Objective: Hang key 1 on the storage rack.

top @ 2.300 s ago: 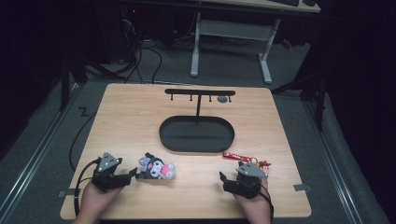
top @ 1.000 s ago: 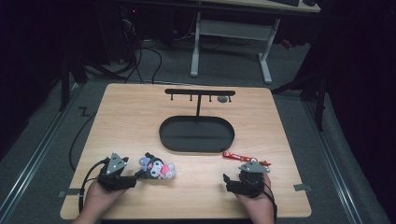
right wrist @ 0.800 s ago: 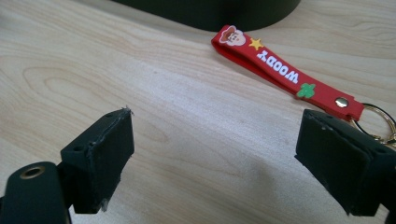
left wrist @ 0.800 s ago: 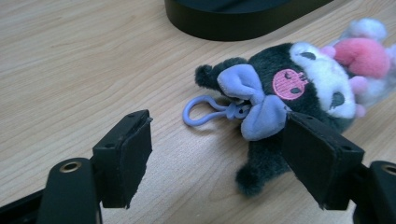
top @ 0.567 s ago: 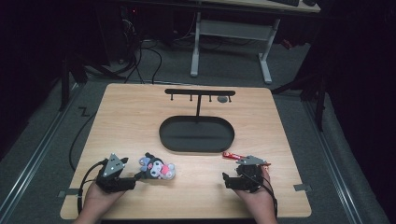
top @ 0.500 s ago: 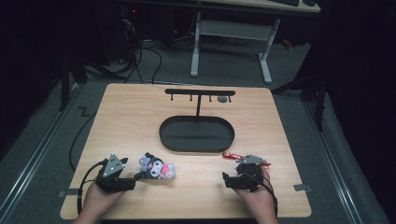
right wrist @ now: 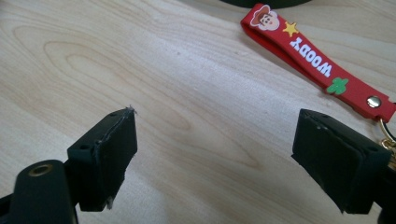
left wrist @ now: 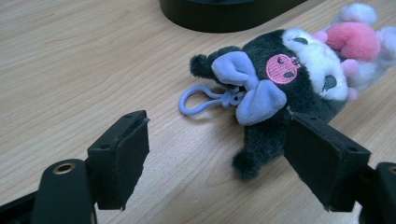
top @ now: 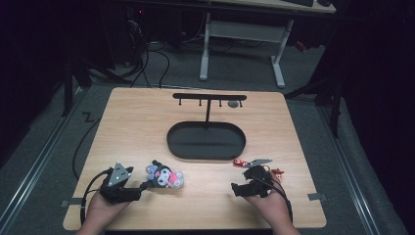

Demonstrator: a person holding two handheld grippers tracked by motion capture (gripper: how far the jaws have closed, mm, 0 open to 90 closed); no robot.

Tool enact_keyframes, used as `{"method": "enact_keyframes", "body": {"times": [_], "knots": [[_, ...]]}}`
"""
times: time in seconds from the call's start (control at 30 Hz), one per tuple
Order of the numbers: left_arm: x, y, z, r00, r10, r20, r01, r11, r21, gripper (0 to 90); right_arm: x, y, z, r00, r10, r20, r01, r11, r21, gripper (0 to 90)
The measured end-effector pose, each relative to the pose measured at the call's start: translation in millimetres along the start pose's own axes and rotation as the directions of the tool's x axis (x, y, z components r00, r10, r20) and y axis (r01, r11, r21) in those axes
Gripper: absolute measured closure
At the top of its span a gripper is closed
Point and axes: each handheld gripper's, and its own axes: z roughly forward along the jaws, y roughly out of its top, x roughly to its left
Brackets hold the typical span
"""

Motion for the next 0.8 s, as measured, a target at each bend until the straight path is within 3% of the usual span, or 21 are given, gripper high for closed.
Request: {"method": "enact_keyframes", "body": {"times": [0.27,0.53,0.8], "knots": [[-2.0,2.4,2.5,0.9998,0.017,0.007,-0.017,0.9998,0.005,22.6,-1.2,3.7,-2.8,1.0000,-0.004,-0.003,0.004,0.995,0.096,14.8],[-1.5,3.0,2.0,0.9998,0.019,0.009,-0.019,0.9998,0.003,22.5,-3.2,1.6,-4.2,0.9998,-0.017,-0.006,0.018,0.982,0.188,14.6],[-1.1,2.0,0.0,0.9997,0.019,0.015,-0.019,0.9998,-0.002,22.0,-5.9,-1.6,-9.3,0.9995,-0.030,-0.004,0.030,0.969,0.246,14.7]]}}
